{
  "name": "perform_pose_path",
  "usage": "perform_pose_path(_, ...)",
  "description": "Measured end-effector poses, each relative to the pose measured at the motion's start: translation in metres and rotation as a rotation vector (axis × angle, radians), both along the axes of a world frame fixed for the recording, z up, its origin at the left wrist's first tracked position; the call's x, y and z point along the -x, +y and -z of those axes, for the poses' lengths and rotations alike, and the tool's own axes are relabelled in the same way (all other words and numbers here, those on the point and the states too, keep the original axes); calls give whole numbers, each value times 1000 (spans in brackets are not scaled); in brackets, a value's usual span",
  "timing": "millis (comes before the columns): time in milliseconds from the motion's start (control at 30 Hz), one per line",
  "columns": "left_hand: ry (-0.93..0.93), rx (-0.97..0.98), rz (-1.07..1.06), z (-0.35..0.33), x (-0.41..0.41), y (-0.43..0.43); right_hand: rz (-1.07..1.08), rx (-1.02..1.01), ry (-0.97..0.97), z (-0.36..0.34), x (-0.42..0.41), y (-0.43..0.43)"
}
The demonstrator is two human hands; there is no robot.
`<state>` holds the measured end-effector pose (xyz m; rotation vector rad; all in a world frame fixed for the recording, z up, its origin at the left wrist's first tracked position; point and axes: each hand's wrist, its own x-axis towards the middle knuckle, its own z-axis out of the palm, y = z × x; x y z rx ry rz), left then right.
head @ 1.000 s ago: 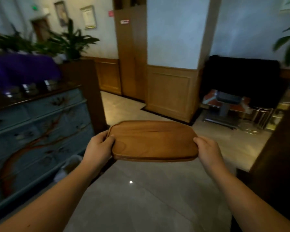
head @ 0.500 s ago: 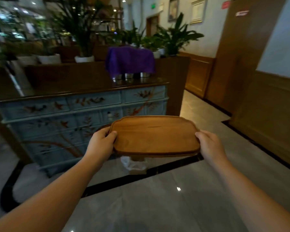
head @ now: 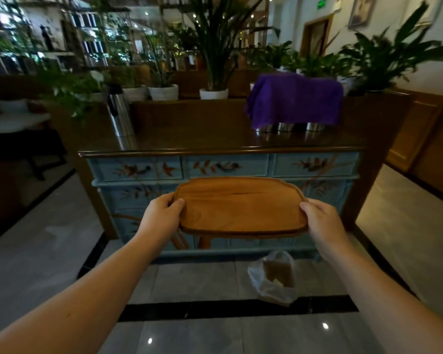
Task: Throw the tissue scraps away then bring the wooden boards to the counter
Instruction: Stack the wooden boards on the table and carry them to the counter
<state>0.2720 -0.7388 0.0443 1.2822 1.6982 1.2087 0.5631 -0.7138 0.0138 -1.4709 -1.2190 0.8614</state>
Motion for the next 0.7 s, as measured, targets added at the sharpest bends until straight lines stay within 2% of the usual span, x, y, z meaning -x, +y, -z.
perform_pose_path(267,44,-15,-25,-17,42,132,-53,-22,60,-10,42,139)
perform_pose_path(533,61,-11,-79,-10,35,297,-134,-53,134,-2,44,314)
perform_pose_path(700,14,60,-138,-1,44,390,-234,2,47,-2,43,421)
